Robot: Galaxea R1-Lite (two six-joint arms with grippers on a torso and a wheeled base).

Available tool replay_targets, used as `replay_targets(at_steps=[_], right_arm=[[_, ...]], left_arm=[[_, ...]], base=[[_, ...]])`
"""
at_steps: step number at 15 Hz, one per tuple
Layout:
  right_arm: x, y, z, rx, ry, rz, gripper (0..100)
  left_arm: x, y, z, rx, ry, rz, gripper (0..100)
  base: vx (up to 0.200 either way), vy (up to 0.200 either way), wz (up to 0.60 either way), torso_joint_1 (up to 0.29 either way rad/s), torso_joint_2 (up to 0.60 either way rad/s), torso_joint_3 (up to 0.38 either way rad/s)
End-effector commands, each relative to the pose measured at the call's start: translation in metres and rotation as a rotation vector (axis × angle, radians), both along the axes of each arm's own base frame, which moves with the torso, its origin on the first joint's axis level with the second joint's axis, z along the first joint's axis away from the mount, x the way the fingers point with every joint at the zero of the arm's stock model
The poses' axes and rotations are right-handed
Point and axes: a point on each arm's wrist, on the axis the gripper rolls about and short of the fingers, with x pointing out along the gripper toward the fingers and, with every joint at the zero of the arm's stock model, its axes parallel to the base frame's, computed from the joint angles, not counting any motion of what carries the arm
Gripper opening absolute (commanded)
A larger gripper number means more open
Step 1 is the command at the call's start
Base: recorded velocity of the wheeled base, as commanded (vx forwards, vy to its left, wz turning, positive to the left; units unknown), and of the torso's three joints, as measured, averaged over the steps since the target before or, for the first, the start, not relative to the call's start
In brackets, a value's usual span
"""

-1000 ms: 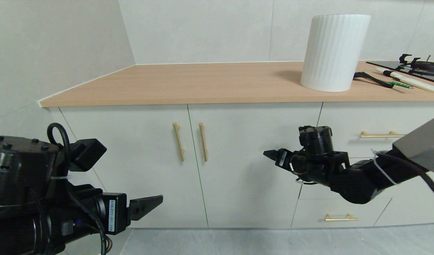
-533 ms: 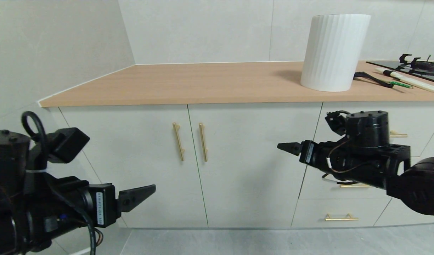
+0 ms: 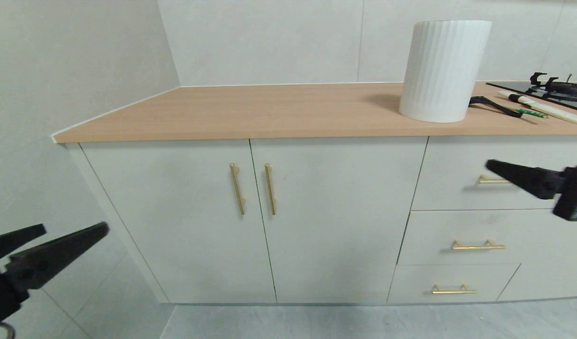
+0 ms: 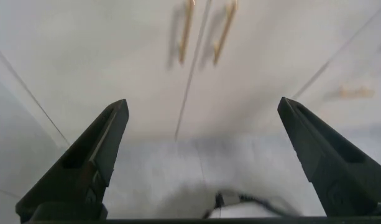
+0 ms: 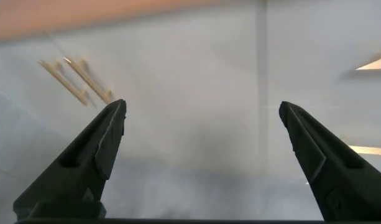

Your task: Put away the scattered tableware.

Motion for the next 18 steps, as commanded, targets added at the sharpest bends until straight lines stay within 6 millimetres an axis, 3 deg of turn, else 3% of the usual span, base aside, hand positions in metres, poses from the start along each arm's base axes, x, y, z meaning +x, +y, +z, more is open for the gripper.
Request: replay_targets(at_steps=[1,3,6,9,12,14,17,18], right_arm=[[-0.107,-0.055,0.022,-0.056,-0.262,-0.209,100],[-0.150,-0.065,0.012,-0.045,-0.317,-0.259,100],[-0.203,-0.071,-0.020,-0.074,-0.325,-0.325,100],[-0.232,-0.073,-0.048,-0.152,-0.314,-0.367,100],[-0.237,-0.068,-0.055,-0.167,-0.308,-0.490,100],[-0.238,-0.064,-0.074,-0.175,-0.310,-0.503,100],[-0.217,-0.064,-0.098,-0.167,-0.218,-0.484,100],[-0.203,-0.063,-0.115,-0.169,-0.175,-0.446,100]], left_arm=[[-0.065,0.027,-0.002,-0.021,-0.206,0.064,100],[-0.095,0.035,-0.011,0.003,-0.249,0.105,100],[-0.131,0.042,-0.027,-0.001,-0.323,0.167,100],[-0.160,0.043,-0.042,0.016,-0.397,0.224,100],[-0.163,0.036,-0.045,0.038,-0.400,0.329,100],[-0.170,0.030,-0.062,0.082,-0.433,0.323,100],[-0.156,0.031,-0.081,0.106,-0.351,0.371,100],[-0.151,0.031,-0.088,0.112,-0.322,0.369,100]], base=[[0.000,0.000,0.00,0.000,0.00,0.000],[0.000,0.000,0.00,0.000,0.00,0.000],[0.000,0.000,0.00,0.000,0.00,0.000],[0.000,0.000,0.00,0.000,0.00,0.000],[0.000,0.000,0.00,0.000,0.00,0.000],[0.000,0.000,0.00,0.000,0.00,0.000],[0.000,0.000,0.00,0.000,0.00,0.000],[0.000,0.000,0.00,0.000,0.00,0.000]])
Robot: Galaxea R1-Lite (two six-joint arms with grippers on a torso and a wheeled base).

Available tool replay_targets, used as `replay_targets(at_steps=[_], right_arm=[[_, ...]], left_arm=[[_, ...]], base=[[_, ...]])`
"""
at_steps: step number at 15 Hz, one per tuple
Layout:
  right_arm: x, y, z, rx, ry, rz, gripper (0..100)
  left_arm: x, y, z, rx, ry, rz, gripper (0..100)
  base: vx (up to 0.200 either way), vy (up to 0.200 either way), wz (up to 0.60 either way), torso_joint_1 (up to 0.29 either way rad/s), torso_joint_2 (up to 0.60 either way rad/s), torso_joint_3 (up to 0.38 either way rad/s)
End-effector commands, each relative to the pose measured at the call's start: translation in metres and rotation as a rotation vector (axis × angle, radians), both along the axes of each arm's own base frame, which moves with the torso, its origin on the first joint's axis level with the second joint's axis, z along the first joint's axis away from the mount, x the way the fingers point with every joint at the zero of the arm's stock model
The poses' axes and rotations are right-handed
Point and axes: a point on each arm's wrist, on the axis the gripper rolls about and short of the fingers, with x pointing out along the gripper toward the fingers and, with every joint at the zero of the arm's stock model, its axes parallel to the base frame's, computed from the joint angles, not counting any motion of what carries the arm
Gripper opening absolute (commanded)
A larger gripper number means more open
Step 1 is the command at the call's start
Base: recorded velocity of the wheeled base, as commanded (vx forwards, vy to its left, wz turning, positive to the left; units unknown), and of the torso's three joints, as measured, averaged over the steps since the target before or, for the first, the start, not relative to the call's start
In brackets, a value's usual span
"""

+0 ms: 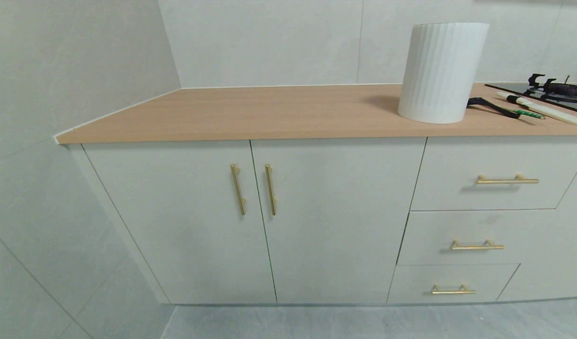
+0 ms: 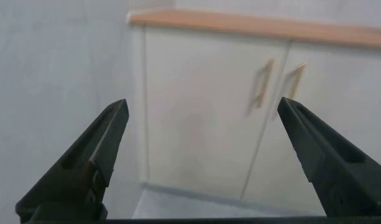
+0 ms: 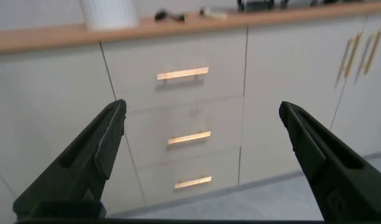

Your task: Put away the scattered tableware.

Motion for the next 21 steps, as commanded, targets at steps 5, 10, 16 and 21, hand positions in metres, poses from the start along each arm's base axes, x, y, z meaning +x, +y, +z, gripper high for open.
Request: replay_targets(at_steps=[5,10,16,21], right_arm=[[0.053,0.004,-0.078,-0.019,0.055,0.156,100],[0.053,0.004,-0.089,-0.026,0.167,0.165,100],[0.053,0.004,-0.089,-0.027,0.167,0.169,100],[0.053,0.004,-0.089,-0.027,0.166,0.169,100]], left_arm=[[0.045,-0.001,-0.057,0.107,-0.057,0.002,100],[0.051,-0.003,-0.077,0.125,0.055,-0.106,100],[0.052,-0.003,-0.088,0.075,0.154,-0.121,100],[0.052,-0.003,-0.087,0.074,0.152,-0.127,100]], base=[[0.000,0.000,0.00,0.000,0.00,0.000],[0.000,0.000,0.00,0.000,0.00,0.000],[0.000,0.000,0.00,0.000,0.00,0.000],[0.000,0.000,0.00,0.000,0.00,0.000]])
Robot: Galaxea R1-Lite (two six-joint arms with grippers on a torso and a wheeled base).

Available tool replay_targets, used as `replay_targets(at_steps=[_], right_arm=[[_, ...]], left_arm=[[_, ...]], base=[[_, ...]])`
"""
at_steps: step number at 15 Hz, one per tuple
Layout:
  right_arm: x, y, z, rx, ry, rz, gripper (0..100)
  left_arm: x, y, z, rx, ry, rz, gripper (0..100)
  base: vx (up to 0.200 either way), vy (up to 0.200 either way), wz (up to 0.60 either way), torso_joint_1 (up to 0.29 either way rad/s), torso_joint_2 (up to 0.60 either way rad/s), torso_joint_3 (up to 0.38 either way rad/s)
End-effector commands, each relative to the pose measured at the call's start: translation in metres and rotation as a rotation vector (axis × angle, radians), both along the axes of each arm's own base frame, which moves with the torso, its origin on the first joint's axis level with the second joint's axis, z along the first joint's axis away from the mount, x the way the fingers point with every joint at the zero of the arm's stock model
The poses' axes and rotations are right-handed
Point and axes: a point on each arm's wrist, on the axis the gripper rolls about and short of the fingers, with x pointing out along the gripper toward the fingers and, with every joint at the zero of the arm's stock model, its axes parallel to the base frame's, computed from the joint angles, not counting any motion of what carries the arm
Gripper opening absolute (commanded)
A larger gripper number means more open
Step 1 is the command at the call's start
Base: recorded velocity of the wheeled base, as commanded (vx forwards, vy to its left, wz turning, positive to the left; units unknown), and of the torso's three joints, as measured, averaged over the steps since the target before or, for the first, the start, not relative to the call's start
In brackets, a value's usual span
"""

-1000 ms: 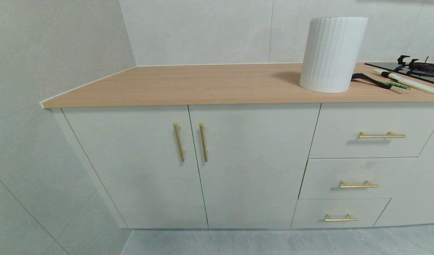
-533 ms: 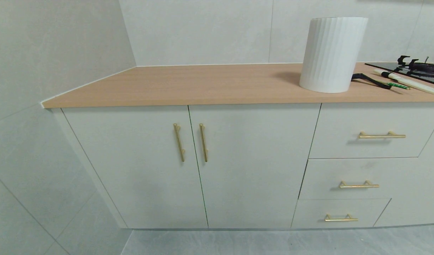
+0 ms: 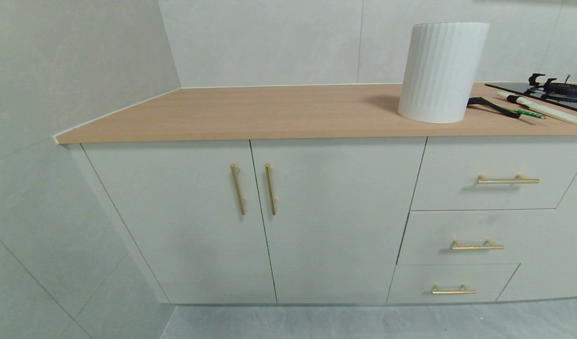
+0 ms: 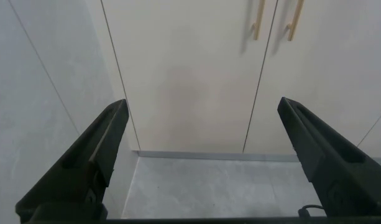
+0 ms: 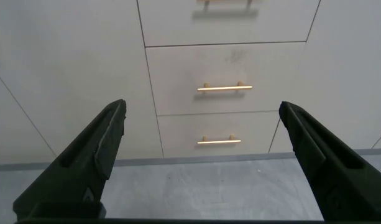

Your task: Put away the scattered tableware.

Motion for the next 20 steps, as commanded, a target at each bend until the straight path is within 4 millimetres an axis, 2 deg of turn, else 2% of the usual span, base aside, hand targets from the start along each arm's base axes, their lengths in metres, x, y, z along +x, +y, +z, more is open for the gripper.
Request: replay_targets(at_steps=[1,7,20], right_arm=[[0.0001,0.0000,0.0001,0.000,0.002,0.000,100],[0.0001,0.0005,0.0001,0.002,0.002,0.020,100],[0.0001,0.0005,-0.0001,0.003,0.003,0.021,100]], left_arm=[[-0.0001,0.0000,0.0004,-0.001,-0.002,0.000,100],[-0.0001,0.0000,0.0004,-0.001,-0.002,0.000,100],[-0.0001,0.0000,0.0004,-0.001,-0.002,0.000,100]], base=[[0.000,0.000,0.00,0.000,0.00,0.000],[0.000,0.000,0.00,0.000,0.00,0.000],[0.000,-0.200,0.00,0.001,0.00,0.002]])
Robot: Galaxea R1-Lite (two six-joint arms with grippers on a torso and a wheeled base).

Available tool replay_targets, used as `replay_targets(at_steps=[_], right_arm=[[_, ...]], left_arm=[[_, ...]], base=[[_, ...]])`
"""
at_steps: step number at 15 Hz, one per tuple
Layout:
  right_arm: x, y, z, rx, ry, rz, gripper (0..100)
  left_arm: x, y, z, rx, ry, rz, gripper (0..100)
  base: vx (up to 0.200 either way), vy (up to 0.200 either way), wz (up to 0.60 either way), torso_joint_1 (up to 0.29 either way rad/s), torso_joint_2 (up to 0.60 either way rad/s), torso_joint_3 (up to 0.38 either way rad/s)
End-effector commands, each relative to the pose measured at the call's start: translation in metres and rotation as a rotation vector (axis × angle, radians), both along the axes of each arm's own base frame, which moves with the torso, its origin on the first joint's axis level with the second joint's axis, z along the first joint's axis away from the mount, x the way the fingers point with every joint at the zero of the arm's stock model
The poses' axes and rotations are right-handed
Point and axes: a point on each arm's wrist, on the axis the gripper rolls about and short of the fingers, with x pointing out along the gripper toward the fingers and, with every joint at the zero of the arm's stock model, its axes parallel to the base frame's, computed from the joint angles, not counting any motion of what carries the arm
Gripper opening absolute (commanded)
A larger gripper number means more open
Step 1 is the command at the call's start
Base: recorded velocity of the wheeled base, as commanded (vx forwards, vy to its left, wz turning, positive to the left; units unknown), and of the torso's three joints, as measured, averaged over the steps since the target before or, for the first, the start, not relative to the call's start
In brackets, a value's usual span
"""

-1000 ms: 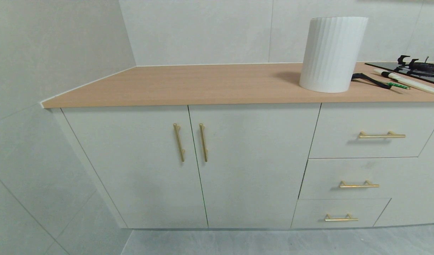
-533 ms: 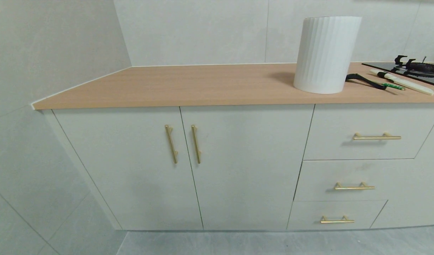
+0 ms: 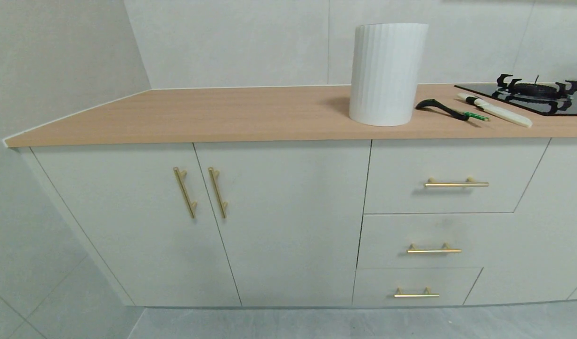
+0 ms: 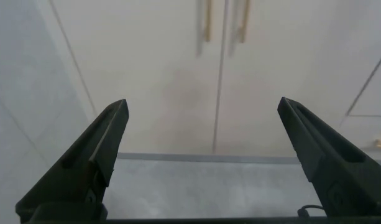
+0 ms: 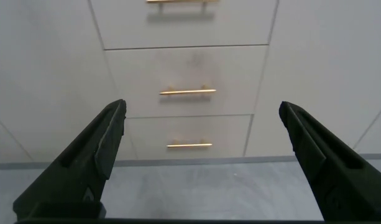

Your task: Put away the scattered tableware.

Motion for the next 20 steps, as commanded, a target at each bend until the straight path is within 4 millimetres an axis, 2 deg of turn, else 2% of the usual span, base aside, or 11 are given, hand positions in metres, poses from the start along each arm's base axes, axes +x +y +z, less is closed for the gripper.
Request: replay_targets(at_steps=[1,5,11,13,20], right_arm=[[0.0001,0.0000,0.0002,0.000,0.000,0.000,100],[0.0001,0.0000,0.0000,0.000,0.001,0.000,100],[0.0001,0.0000,0.0002,0.000,0.000,-0.002,100],[0.0001,0.0000,0.0002,0.000,0.000,-0.002,100],[0.0001,0.0000,0.0002,-0.002,0.000,0.000,100]], left_arm=[[0.0000,-0.0001,-0.0002,-0.001,0.002,0.001,100],[0.0000,0.0000,-0.0001,-0.001,0.001,0.000,100],[0.0000,0.0000,-0.0001,-0.001,0.001,0.001,100],[0.0000,-0.0001,-0.0001,-0.001,0.001,0.001,100],[0.0000,0.0000,-0.0001,-0.001,0.001,0.000,100]], base=[[0.000,-0.200,0.00,-0.002,0.01,-0.002],[0.000,-0.200,0.00,0.001,0.00,0.005],[0.000,0.000,0.00,0.000,0.00,0.000],[0.000,0.000,-0.60,0.000,0.00,0.005],[0.000,0.000,0.00,0.000,0.00,0.000]])
